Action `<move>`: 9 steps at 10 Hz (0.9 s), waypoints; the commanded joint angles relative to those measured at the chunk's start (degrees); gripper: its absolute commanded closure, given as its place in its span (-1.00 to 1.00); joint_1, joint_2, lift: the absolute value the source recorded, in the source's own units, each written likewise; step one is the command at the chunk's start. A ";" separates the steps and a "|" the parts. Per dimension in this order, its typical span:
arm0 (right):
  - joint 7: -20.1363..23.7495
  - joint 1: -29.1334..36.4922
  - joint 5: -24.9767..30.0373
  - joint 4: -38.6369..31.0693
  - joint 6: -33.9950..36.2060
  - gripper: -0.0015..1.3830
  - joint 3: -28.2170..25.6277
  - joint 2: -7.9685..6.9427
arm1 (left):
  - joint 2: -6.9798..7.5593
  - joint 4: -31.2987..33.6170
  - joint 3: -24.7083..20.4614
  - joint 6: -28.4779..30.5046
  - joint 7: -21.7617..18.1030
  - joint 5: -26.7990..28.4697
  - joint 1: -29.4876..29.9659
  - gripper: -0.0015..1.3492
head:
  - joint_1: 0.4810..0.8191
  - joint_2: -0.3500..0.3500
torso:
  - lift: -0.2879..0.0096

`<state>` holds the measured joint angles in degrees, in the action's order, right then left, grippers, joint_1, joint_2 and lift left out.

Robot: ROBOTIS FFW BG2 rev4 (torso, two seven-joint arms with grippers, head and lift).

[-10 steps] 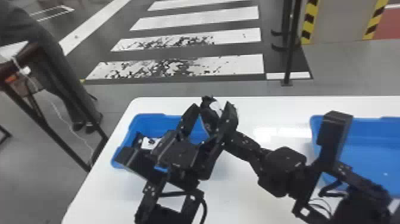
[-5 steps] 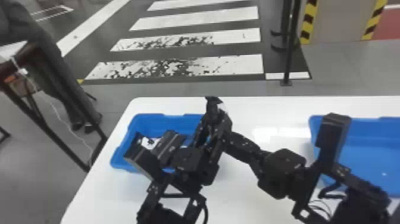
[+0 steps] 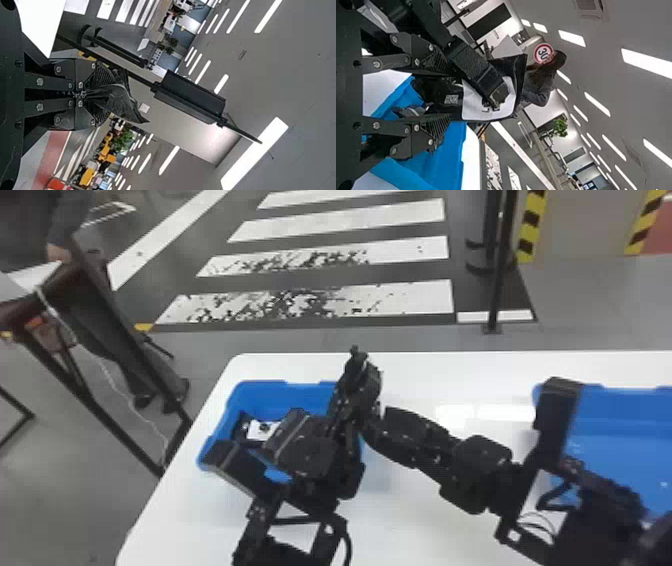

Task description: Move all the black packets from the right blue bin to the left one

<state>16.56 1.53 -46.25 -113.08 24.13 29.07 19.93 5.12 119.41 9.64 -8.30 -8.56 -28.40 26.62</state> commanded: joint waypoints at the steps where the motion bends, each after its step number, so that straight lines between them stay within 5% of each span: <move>1: 0.58 -0.55 0.32 1.50 -1.07 -0.92 -0.05 -0.24 | -0.02 -0.10 -0.05 -1.41 0.30 0.06 0.24 0.80 | 0.27 0.77 | -0.01; 4: 0.84 1.56 -0.71 1.36 -2.76 -0.91 -2.56 -0.42 | -1.08 -4.03 -4.62 -3.66 2.67 7.15 -1.59 0.80 | 0.27 0.81 | -0.01; 7: 1.02 4.51 -0.71 -0.05 -3.60 -0.90 -7.71 -1.03 | -1.87 -24.42 -13.42 -5.77 5.40 29.43 -15.09 0.80 | 0.27 0.87 | -0.01; 8: 1.11 5.08 -0.60 -0.19 -4.02 -0.90 -8.62 -1.12 | -1.78 -28.08 -14.67 -3.52 7.51 32.51 -17.62 0.78 | 0.27 0.89 | -0.01; 9: 1.37 5.92 -0.37 -0.61 -5.01 -0.90 -9.65 -1.21 | -1.60 -28.08 -14.33 2.53 7.68 28.63 -18.18 0.14 | 0.27 0.92 | -0.01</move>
<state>17.92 6.98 -46.70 -113.45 19.63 20.10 18.79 3.38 91.84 -4.72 -8.87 -0.94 1.74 9.08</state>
